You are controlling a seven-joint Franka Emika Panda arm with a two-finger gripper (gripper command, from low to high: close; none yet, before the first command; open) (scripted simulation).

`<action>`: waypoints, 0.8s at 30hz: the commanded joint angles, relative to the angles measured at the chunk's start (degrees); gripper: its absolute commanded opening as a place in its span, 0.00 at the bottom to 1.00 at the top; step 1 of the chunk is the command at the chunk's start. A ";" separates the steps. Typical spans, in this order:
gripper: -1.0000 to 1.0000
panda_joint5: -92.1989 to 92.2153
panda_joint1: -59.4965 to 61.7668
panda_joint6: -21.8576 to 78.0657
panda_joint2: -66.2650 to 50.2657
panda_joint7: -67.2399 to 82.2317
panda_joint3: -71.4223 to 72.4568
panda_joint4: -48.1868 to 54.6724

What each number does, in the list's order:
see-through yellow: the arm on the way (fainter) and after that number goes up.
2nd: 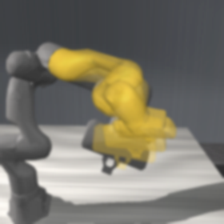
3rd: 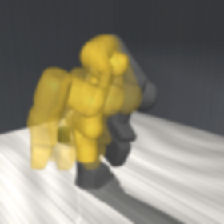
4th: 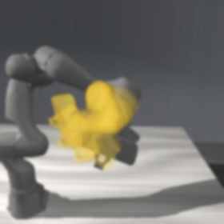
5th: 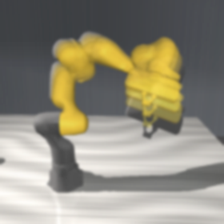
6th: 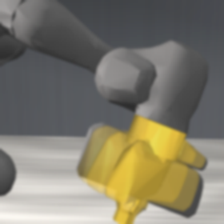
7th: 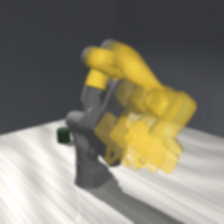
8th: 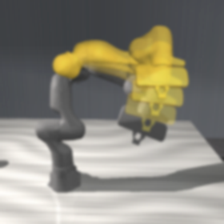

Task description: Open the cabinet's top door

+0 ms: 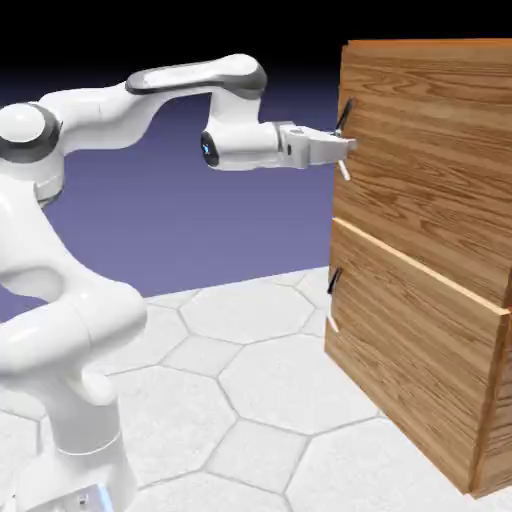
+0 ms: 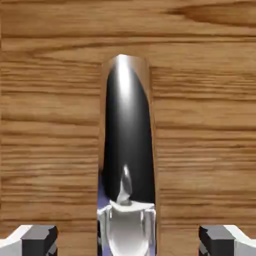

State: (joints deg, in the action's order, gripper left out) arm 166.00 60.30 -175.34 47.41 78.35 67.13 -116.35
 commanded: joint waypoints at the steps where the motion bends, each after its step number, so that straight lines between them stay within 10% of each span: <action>1: 0.00 0.00 -2.09 0.63 -0.52 0.99 -1.40 -1.36; 24: 0.00 -11.51 -49.85 7.12 -2.17 12.04 -39.09 -24.19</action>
State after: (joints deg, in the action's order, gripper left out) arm 154.51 10.46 -168.18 45.25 90.42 28.04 -140.53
